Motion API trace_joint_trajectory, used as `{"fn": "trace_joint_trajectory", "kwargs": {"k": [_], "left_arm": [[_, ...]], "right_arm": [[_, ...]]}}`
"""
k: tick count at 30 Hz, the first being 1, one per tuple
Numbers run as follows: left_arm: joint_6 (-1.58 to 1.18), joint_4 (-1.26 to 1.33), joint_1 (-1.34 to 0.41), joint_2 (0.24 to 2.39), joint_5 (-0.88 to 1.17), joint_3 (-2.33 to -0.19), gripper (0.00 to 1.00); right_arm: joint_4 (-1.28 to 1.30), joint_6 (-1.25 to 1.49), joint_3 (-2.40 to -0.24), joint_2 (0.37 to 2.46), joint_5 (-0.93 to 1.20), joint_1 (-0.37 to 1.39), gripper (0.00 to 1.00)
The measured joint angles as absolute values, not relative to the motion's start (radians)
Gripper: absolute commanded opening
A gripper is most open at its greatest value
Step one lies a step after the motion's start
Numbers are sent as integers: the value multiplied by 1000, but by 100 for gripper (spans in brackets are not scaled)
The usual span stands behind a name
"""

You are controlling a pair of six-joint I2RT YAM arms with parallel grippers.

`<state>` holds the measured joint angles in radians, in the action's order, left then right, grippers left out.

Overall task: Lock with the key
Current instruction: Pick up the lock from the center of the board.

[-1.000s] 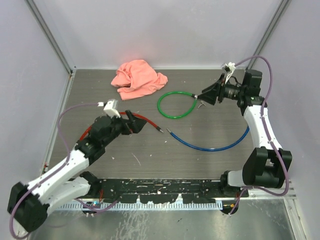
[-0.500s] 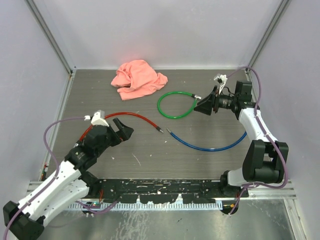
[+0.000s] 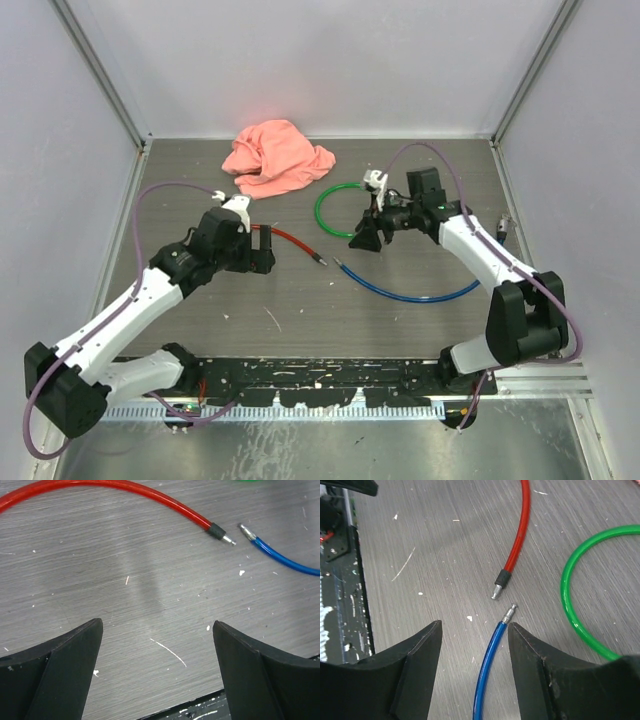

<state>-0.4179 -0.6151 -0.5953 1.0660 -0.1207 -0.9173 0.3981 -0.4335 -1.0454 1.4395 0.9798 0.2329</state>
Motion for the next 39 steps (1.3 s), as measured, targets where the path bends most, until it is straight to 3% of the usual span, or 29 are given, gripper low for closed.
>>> {"fn": "trace_joint_trajectory", "kwargs": {"k": [7,15,24,39], "left_arm": [[-477,-489,-594,936,-3,-750,100],[-642,-393,-588,737,31,-569,98],[-665,-383,-583,680,31,-568,99],[-670,-447,-582,572,24,-538,98]], "right_arm": [[358,-431,-1075,1527,721,456,61],[380,-430,-1251,1758,418,653,61],[434,-404,-1441,1967,263,678,60],[484,-361,-1502,2075,213,692,46]]}}
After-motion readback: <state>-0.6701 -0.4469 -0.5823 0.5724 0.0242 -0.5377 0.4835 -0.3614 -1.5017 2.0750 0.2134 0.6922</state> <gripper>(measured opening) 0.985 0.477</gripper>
